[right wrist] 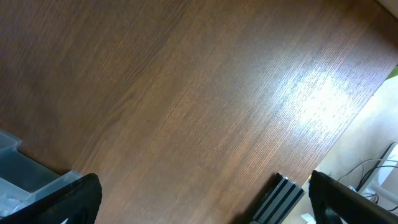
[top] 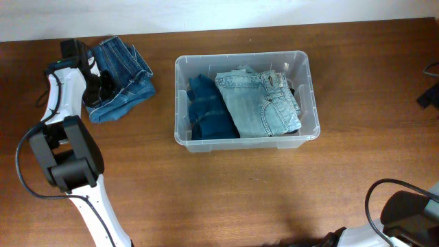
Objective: Pack container
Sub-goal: 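Move the left gripper left and down to the dark-blue jeans, then grasp the folded dark-blue jeans edge with the left gripper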
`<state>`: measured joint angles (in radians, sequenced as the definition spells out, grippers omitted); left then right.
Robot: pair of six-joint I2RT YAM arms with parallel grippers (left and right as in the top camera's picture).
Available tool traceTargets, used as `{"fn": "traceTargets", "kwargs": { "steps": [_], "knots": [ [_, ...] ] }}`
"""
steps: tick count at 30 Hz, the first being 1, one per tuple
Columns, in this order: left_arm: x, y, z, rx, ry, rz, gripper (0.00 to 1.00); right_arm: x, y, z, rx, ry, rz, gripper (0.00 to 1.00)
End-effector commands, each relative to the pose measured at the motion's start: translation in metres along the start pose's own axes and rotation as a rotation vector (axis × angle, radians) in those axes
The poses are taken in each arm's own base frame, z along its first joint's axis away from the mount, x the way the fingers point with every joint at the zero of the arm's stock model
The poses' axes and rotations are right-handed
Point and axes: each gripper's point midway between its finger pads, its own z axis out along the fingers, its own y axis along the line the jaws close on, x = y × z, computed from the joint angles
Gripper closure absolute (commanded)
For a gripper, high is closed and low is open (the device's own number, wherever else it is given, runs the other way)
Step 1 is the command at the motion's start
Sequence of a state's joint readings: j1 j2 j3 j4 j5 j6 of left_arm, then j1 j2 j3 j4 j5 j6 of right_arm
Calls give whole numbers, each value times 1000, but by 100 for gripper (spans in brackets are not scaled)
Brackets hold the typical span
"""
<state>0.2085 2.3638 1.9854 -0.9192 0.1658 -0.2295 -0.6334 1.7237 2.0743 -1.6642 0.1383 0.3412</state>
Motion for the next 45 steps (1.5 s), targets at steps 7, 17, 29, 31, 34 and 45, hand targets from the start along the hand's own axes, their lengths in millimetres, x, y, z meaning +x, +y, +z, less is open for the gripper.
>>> {"fn": "traceTargets", "kwargs": {
  "steps": [7,17,29,31,34,45],
  "knots": [
    [-25,2,-51,2,-104,-22,65,-1,-1,2,7,2,13,2],
    [-40,51,-75,-20,-156,-112,1,-1,-1,2,7,2,13,1],
    [-42,59,-55,127,-122,-148,1,-1,-1,2,7,2,13,2],
    [-43,57,-46,150,-120,-146,1,-1,-1,2,6,2,13,2],
    [-45,59,-32,156,-116,-146,1,-1,-1,2,7,2,13,2],
    [-40,65,2,167,-83,-156,1,-1,-1,2,6,2,13,2]
  ]
}}
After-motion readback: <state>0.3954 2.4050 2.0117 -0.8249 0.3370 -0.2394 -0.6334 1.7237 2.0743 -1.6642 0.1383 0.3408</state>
